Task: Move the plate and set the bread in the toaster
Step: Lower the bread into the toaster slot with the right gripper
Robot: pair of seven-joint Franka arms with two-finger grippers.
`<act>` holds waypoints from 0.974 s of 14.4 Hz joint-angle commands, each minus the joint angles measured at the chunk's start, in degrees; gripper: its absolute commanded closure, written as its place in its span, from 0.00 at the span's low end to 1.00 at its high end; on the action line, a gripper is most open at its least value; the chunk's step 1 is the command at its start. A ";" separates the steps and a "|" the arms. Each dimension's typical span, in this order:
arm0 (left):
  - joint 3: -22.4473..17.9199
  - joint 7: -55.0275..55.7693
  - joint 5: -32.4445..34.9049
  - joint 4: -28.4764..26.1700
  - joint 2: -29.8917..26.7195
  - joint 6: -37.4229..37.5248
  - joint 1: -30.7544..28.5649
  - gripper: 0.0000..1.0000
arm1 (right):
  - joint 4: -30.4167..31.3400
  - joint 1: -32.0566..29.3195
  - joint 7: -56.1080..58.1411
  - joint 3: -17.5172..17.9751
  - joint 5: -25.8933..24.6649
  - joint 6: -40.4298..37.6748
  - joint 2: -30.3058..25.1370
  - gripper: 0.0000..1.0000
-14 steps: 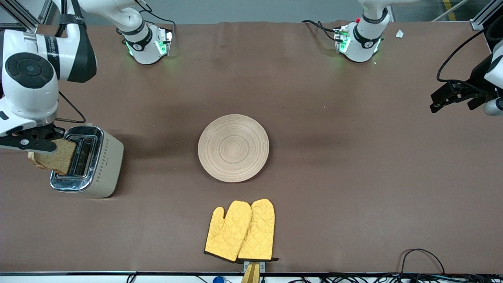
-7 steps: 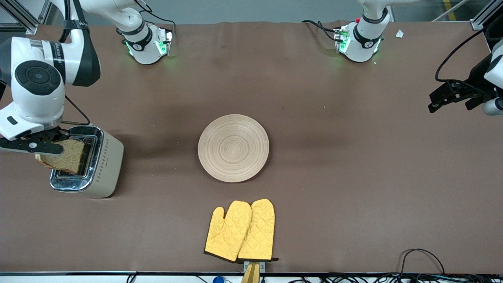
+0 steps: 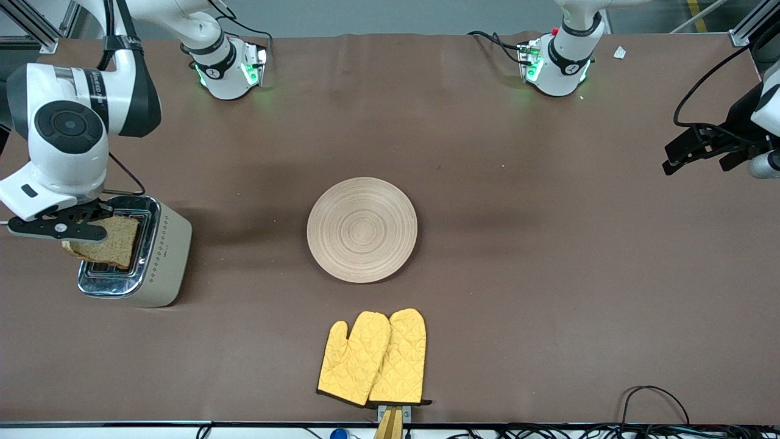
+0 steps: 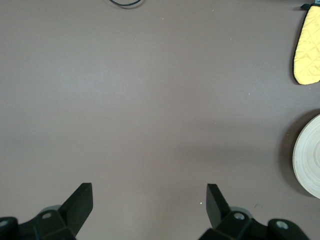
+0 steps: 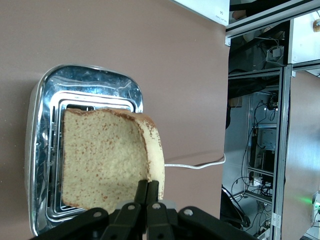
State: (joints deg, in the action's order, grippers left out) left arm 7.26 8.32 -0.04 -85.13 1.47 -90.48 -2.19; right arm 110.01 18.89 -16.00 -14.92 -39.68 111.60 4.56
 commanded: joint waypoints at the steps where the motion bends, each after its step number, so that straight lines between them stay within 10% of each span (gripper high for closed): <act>1: -0.22 -0.76 -1.10 0.67 -0.33 -0.14 -0.97 0.00 | 1.70 -0.17 0.01 0.51 -1.45 0.19 -0.95 1.00; 14: -0.14 -0.67 -1.10 0.49 -0.33 0.22 -1.06 0.00 | 2.58 0.09 -0.70 0.68 -1.36 1.42 0.89 1.00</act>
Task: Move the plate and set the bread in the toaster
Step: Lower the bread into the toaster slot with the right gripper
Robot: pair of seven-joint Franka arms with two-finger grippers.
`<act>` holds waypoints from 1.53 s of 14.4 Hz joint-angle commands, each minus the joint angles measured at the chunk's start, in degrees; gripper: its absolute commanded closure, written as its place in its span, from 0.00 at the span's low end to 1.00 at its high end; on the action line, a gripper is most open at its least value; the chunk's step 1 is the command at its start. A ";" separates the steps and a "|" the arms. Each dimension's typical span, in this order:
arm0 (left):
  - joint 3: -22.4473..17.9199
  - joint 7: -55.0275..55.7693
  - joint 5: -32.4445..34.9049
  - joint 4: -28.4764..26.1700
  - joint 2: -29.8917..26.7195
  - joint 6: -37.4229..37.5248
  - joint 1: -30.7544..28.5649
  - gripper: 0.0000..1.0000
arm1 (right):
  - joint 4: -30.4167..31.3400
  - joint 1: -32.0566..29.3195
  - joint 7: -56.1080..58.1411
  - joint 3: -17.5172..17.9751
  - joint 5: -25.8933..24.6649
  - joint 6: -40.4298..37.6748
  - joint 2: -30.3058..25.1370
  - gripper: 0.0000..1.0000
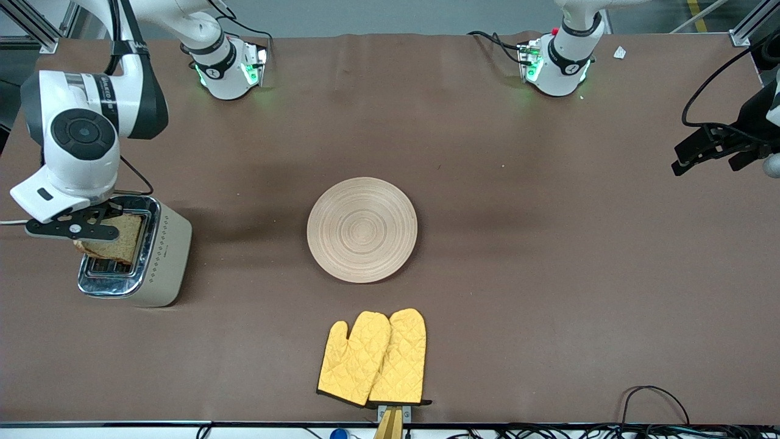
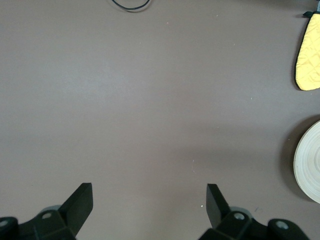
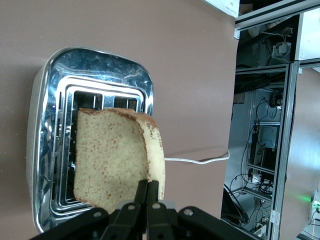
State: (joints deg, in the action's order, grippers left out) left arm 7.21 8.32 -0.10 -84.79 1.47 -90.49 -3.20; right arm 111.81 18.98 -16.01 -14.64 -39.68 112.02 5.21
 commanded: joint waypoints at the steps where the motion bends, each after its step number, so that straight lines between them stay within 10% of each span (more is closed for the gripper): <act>1: -0.09 -0.67 -1.04 0.16 -0.33 0.23 -0.05 0.00 | 0.87 0.00 -0.69 0.40 -1.36 1.45 0.50 1.00; 14: -0.09 -0.67 -1.04 0.24 -0.33 0.23 0.04 0.00 | 5.00 -0.52 -6.48 0.32 -1.01 9.45 4.72 0.95; 17: -0.09 -0.67 -0.96 0.24 -0.24 0.23 0.04 0.00 | 2.81 -0.70 -6.76 0.40 1.00 9.27 6.04 0.11; 22: 0.26 -0.58 -0.78 0.07 -0.33 0.75 0.30 0.00 | -1.76 -0.08 -6.49 0.49 15.75 8.74 6.04 0.00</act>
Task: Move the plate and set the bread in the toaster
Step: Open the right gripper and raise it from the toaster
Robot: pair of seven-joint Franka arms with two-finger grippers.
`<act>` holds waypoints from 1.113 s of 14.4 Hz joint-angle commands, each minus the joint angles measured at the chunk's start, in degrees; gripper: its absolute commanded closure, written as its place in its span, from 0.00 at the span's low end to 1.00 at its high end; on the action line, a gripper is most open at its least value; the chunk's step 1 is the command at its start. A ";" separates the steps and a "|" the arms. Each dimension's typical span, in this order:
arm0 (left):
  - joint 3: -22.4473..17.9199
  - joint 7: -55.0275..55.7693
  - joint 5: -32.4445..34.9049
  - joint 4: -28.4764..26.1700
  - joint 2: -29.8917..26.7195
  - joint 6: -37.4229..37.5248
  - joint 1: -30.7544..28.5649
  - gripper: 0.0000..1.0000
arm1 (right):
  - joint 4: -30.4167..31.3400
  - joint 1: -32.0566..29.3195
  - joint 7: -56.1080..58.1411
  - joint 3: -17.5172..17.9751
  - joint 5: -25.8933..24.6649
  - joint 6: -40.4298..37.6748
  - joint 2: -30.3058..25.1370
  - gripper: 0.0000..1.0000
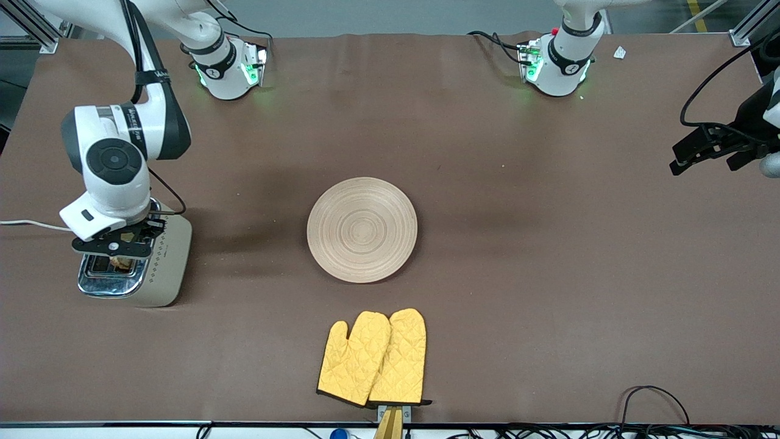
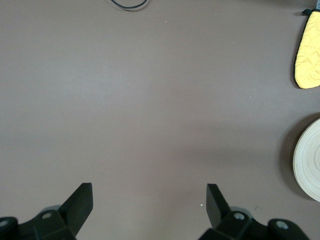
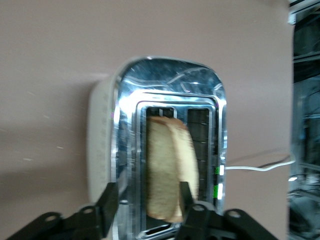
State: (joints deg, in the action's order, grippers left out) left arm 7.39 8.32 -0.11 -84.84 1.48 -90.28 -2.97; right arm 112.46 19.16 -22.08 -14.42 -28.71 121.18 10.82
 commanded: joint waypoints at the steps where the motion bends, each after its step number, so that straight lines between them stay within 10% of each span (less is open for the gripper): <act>1: 0.08 -0.58 -0.77 0.11 -0.33 0.55 0.07 0.00 | -3.64 -0.27 -0.16 0.27 8.46 -0.50 0.43 0.00; 16: 0.17 -0.32 0.28 0.90 -0.42 1.16 -0.20 0.00 | -16.13 -8.76 20.55 0.62 28.89 -22.81 -10.45 0.00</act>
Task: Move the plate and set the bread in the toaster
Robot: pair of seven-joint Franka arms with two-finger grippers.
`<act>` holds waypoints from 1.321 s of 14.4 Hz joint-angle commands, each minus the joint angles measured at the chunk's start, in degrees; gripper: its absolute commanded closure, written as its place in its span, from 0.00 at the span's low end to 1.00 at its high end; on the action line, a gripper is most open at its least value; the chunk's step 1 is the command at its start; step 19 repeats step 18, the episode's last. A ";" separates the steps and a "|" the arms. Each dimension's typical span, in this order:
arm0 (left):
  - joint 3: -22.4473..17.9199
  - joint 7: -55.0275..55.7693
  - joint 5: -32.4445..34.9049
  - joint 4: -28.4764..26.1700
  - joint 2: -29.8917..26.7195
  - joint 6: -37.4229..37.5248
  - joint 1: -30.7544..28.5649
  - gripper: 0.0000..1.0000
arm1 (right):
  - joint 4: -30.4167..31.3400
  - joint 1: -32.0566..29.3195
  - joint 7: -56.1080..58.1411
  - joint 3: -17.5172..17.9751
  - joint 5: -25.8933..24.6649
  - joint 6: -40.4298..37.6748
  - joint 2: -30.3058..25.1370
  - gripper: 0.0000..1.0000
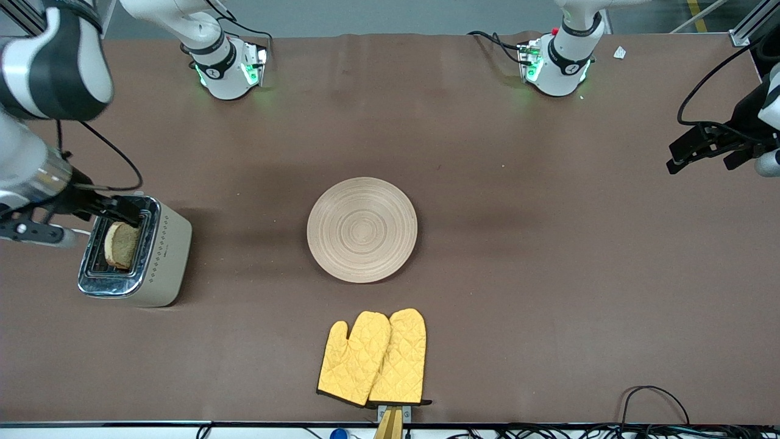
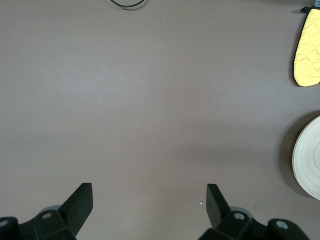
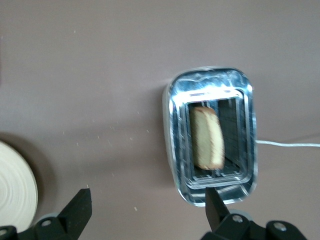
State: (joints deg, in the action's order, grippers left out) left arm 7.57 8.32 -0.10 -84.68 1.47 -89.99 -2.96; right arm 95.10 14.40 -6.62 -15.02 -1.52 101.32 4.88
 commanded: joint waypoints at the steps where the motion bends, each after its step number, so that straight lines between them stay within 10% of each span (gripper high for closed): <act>1: -0.01 -0.32 0.28 0.66 -0.41 0.96 -0.20 0.00 | 1.23 -5.85 7.91 2.01 1.70 -3.67 -6.09 0.00; 8: 0.25 -0.32 0.28 0.66 -0.59 3.15 0.68 0.00 | 0.44 -17.29 16.73 7.81 1.87 -11.22 -14.10 0.00; 19: 4.38 -1.02 4.06 0.66 -0.76 5.53 0.07 0.00 | 0.44 -15.37 12.60 7.99 5.92 -14.57 -14.72 0.00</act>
